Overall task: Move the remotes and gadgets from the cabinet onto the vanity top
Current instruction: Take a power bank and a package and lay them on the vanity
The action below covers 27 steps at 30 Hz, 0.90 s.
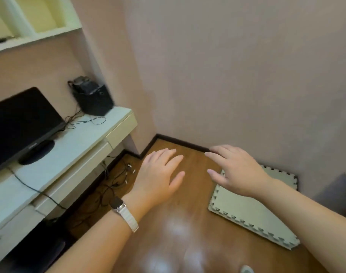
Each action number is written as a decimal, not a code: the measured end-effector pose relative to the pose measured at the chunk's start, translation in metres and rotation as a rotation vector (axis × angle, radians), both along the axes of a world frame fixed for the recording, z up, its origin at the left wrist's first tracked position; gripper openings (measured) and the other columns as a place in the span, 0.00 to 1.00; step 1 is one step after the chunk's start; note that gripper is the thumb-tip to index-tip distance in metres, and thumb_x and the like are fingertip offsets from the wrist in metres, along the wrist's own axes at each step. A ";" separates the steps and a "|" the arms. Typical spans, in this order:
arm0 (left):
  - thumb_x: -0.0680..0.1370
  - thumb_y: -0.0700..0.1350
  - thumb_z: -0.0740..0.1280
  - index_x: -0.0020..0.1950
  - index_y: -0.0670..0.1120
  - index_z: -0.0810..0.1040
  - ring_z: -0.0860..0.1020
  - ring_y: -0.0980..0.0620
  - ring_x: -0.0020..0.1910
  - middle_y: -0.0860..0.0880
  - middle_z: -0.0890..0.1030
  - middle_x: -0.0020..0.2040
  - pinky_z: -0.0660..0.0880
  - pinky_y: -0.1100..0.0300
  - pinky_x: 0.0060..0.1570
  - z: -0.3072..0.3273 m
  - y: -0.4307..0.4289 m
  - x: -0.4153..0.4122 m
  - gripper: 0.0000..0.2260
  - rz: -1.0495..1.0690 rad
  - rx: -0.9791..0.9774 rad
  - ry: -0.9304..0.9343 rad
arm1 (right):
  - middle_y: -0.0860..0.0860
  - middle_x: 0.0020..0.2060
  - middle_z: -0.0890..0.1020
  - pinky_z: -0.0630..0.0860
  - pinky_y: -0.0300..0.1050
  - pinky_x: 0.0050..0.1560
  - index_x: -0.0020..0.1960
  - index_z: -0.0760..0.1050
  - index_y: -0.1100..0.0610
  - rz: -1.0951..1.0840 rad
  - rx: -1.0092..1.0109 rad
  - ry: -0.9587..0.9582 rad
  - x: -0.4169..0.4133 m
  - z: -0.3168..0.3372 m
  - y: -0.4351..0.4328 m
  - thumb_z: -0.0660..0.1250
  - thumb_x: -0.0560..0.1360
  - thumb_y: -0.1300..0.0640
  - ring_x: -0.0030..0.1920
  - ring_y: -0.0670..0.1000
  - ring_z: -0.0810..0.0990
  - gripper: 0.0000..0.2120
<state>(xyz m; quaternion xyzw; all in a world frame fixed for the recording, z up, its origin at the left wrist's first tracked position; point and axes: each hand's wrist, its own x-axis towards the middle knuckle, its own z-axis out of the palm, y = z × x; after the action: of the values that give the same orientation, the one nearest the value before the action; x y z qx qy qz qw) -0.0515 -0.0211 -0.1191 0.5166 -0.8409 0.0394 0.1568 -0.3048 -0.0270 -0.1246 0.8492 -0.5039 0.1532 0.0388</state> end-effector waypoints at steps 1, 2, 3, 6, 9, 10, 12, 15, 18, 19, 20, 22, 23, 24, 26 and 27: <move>0.79 0.57 0.60 0.68 0.51 0.74 0.70 0.50 0.70 0.50 0.75 0.68 0.58 0.51 0.70 0.001 0.002 0.015 0.21 0.033 -0.002 -0.004 | 0.53 0.62 0.79 0.75 0.51 0.58 0.65 0.76 0.55 0.038 -0.004 0.008 0.015 0.002 -0.005 0.57 0.77 0.40 0.62 0.55 0.76 0.25; 0.79 0.57 0.59 0.69 0.51 0.73 0.69 0.50 0.70 0.50 0.75 0.69 0.58 0.52 0.70 0.002 0.004 0.029 0.21 0.068 0.001 -0.005 | 0.53 0.62 0.79 0.75 0.51 0.59 0.65 0.76 0.55 0.075 -0.008 0.018 0.030 0.004 -0.011 0.57 0.77 0.40 0.62 0.55 0.76 0.25; 0.79 0.57 0.58 0.69 0.51 0.73 0.69 0.49 0.70 0.50 0.74 0.69 0.57 0.51 0.70 0.002 0.007 0.044 0.21 0.110 0.004 -0.004 | 0.53 0.62 0.79 0.75 0.51 0.59 0.65 0.76 0.55 0.116 -0.013 0.028 0.046 0.006 -0.019 0.57 0.77 0.40 0.62 0.56 0.76 0.25; 0.79 0.58 0.57 0.70 0.52 0.72 0.67 0.49 0.72 0.50 0.73 0.70 0.54 0.52 0.71 0.005 0.009 0.073 0.21 0.195 0.002 -0.026 | 0.53 0.64 0.78 0.73 0.52 0.61 0.67 0.75 0.55 0.206 -0.029 0.044 0.079 0.010 -0.042 0.56 0.78 0.40 0.64 0.56 0.75 0.26; 0.79 0.57 0.59 0.69 0.52 0.73 0.67 0.49 0.72 0.50 0.73 0.70 0.54 0.51 0.71 0.008 0.003 0.099 0.21 0.281 -0.007 -0.035 | 0.54 0.65 0.77 0.73 0.54 0.64 0.68 0.74 0.54 0.304 -0.052 0.050 0.112 0.012 -0.070 0.55 0.78 0.39 0.66 0.57 0.74 0.26; 0.79 0.56 0.60 0.69 0.52 0.73 0.67 0.49 0.71 0.50 0.74 0.70 0.55 0.51 0.71 0.010 -0.002 0.107 0.20 0.309 -0.010 -0.039 | 0.54 0.65 0.77 0.73 0.54 0.64 0.67 0.74 0.54 0.337 -0.069 0.047 0.121 0.013 -0.081 0.55 0.78 0.39 0.66 0.58 0.74 0.26; 0.79 0.56 0.60 0.69 0.51 0.73 0.67 0.49 0.71 0.49 0.74 0.69 0.56 0.51 0.71 0.015 -0.014 0.119 0.20 0.360 -0.019 -0.046 | 0.55 0.64 0.78 0.73 0.55 0.63 0.67 0.75 0.55 0.401 -0.109 0.034 0.140 0.016 -0.105 0.56 0.78 0.40 0.65 0.58 0.75 0.26; 0.79 0.57 0.59 0.70 0.51 0.72 0.67 0.48 0.72 0.49 0.73 0.70 0.57 0.49 0.72 0.024 -0.041 0.133 0.21 0.435 -0.045 -0.073 | 0.55 0.62 0.79 0.74 0.54 0.62 0.65 0.75 0.55 0.491 -0.153 0.011 0.164 0.022 -0.151 0.57 0.77 0.41 0.63 0.58 0.76 0.24; 0.80 0.57 0.57 0.71 0.52 0.71 0.65 0.49 0.72 0.50 0.72 0.70 0.57 0.48 0.73 0.035 -0.079 0.140 0.21 0.516 -0.060 -0.082 | 0.55 0.62 0.79 0.73 0.53 0.62 0.66 0.75 0.54 0.563 -0.177 0.026 0.181 0.034 -0.204 0.57 0.78 0.41 0.63 0.57 0.76 0.24; 0.79 0.58 0.57 0.71 0.52 0.71 0.66 0.49 0.72 0.50 0.72 0.70 0.57 0.48 0.73 0.039 -0.094 0.140 0.21 0.535 -0.063 -0.075 | 0.54 0.63 0.79 0.73 0.53 0.62 0.66 0.75 0.54 0.573 -0.172 0.031 0.184 0.039 -0.221 0.57 0.78 0.41 0.64 0.57 0.76 0.24; 0.79 0.58 0.56 0.70 0.53 0.71 0.66 0.49 0.72 0.50 0.72 0.70 0.58 0.48 0.73 0.044 -0.110 0.139 0.21 0.548 -0.066 -0.075 | 0.54 0.63 0.78 0.72 0.53 0.63 0.66 0.75 0.54 0.576 -0.171 0.031 0.185 0.045 -0.239 0.57 0.78 0.40 0.64 0.57 0.75 0.25; 0.79 0.58 0.56 0.70 0.53 0.72 0.67 0.48 0.72 0.49 0.73 0.70 0.59 0.47 0.73 0.054 -0.146 0.132 0.21 0.558 -0.077 -0.099 | 0.54 0.63 0.79 0.72 0.53 0.63 0.65 0.75 0.54 0.584 -0.185 0.019 0.184 0.055 -0.273 0.58 0.77 0.41 0.64 0.57 0.76 0.25; 0.79 0.58 0.56 0.69 0.53 0.73 0.67 0.48 0.71 0.49 0.73 0.70 0.59 0.47 0.72 0.059 -0.164 0.128 0.21 0.565 -0.082 -0.107 | 0.54 0.62 0.79 0.72 0.53 0.63 0.65 0.76 0.55 0.595 -0.194 0.007 0.182 0.059 -0.292 0.58 0.76 0.41 0.63 0.57 0.76 0.25; 0.79 0.58 0.57 0.69 0.52 0.73 0.68 0.48 0.71 0.49 0.74 0.70 0.60 0.47 0.72 0.063 -0.181 0.124 0.21 0.576 -0.092 -0.107 | 0.54 0.62 0.79 0.73 0.53 0.62 0.64 0.76 0.55 0.607 -0.203 -0.005 0.181 0.063 -0.311 0.59 0.76 0.41 0.63 0.57 0.76 0.25; 0.78 0.57 0.58 0.68 0.51 0.74 0.69 0.47 0.70 0.48 0.75 0.69 0.62 0.47 0.71 0.070 -0.211 0.120 0.21 0.596 -0.119 -0.101 | 0.54 0.62 0.79 0.72 0.52 0.62 0.64 0.76 0.55 0.623 -0.215 -0.015 0.178 0.071 -0.347 0.59 0.75 0.42 0.63 0.57 0.76 0.24; 0.78 0.57 0.59 0.68 0.50 0.75 0.70 0.47 0.69 0.48 0.75 0.68 0.63 0.46 0.71 0.073 -0.222 0.119 0.21 0.609 -0.132 -0.099 | 0.53 0.62 0.79 0.71 0.52 0.62 0.64 0.76 0.55 0.630 -0.218 -0.016 0.178 0.074 -0.363 0.59 0.76 0.42 0.64 0.56 0.75 0.24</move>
<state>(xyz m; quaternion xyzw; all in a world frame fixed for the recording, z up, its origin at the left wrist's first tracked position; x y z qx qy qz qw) 0.0676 -0.2435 -0.0458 0.7309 -0.6496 0.1642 0.1297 -0.1272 -0.3904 -0.0503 0.9529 -0.1973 0.2172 0.0762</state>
